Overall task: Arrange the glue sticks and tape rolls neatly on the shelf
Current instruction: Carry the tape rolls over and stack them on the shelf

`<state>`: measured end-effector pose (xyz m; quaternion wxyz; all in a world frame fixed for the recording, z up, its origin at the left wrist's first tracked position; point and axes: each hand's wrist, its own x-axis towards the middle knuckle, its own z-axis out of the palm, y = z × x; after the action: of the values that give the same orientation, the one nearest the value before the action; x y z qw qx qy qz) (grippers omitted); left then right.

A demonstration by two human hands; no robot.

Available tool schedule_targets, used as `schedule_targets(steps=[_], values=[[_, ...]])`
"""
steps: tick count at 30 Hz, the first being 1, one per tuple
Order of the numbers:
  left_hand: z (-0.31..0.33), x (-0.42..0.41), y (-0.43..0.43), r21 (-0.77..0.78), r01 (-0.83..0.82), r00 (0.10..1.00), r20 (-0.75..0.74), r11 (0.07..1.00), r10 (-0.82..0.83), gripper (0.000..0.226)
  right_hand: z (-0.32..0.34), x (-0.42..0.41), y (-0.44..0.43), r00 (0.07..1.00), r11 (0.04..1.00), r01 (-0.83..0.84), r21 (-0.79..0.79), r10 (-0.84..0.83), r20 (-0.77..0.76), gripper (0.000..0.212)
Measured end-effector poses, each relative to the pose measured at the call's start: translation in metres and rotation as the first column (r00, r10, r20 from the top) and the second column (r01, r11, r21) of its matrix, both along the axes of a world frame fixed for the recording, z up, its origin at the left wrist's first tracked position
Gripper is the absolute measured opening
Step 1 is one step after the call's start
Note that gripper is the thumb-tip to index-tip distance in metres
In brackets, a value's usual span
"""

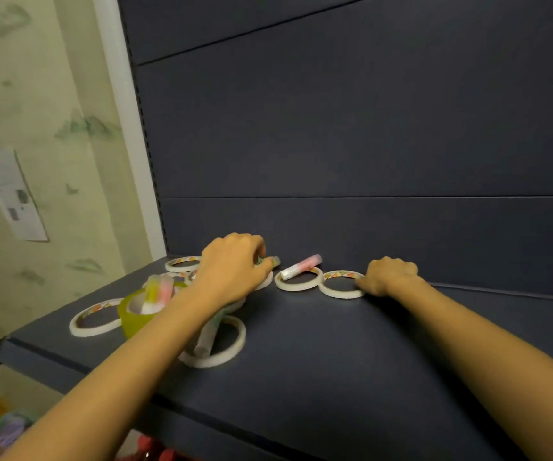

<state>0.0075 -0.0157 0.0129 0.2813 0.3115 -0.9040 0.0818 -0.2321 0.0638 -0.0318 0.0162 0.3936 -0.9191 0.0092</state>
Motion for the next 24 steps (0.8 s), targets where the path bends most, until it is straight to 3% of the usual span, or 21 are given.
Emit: schedule_targets(steps=[5,13,17,20,22,24], values=[[0.006,-0.041,-0.044,0.053,0.075,0.989,0.122,0.996,-0.081,0.023,0.010,-0.006,0.019,0.955,0.989,0.097,-0.113,-0.124,-0.269,0.044],[-0.020,-0.137,-0.050,0.239,0.166,0.876,0.410,0.957,-0.254,0.052,0.015,-0.005,0.063,0.888,0.957,0.271,-0.104,-0.290,-0.357,0.041],[-0.026,-0.168,-0.034,0.307,0.265,0.873,0.325,0.914,-0.362,0.061,0.014,-0.006,0.083,0.885,0.940,0.321,-0.113,-0.340,-0.318,0.040],[-0.030,-0.182,-0.020,0.345,0.396,0.833,0.256,0.851,-0.491,0.053,0.012,-0.008,0.096,0.880,0.931,0.347,-0.114,-0.365,-0.303,0.041],[-0.034,-0.186,-0.009,0.305,0.448,0.796,0.291,0.840,-0.530,0.042,0.012,-0.009,0.105,0.868,0.926,0.352,-0.133,-0.377,-0.323,0.040],[-0.036,-0.188,0.003,0.275,0.463,0.802,0.275,0.842,-0.531,0.045,0.014,-0.011,0.115,0.835,0.924,0.346,-0.161,-0.382,-0.395,0.035]])
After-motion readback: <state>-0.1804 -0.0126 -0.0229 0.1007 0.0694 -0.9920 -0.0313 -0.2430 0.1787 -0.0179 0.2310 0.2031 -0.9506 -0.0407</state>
